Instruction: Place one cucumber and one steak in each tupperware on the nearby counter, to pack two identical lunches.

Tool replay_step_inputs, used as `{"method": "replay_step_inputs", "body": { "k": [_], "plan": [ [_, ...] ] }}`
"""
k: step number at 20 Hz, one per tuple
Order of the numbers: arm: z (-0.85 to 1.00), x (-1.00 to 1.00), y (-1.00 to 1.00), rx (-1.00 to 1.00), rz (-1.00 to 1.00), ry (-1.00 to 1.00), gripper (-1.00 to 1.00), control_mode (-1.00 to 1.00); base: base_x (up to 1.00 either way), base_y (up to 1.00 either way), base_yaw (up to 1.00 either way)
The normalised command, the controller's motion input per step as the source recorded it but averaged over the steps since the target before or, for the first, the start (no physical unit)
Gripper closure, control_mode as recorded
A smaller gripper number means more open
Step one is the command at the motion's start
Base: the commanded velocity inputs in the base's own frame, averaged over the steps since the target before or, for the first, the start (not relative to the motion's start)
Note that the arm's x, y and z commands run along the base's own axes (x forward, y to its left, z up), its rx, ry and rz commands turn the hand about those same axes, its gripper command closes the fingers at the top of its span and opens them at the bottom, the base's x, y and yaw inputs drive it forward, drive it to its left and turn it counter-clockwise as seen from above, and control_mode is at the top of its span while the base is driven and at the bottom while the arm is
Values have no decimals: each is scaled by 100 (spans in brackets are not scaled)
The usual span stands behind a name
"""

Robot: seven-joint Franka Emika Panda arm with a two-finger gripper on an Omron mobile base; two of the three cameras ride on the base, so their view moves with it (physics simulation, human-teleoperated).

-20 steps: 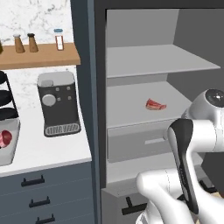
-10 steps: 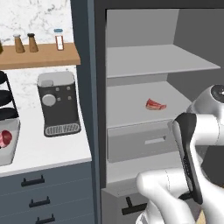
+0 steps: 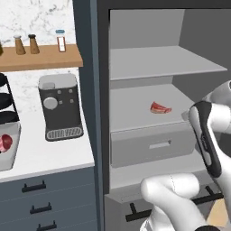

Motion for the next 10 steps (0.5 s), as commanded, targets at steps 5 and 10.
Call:
{"method": "replay_step_inputs", "body": {
  "k": [5, 10],
  "plan": [
    [-18, 75, -11, 0, 5, 0, -100, -100, 0, 0, 0],
    [-11, 43, 0, 0, 6, 0, -100, -100, 0, 0, 0]
  ]
}}
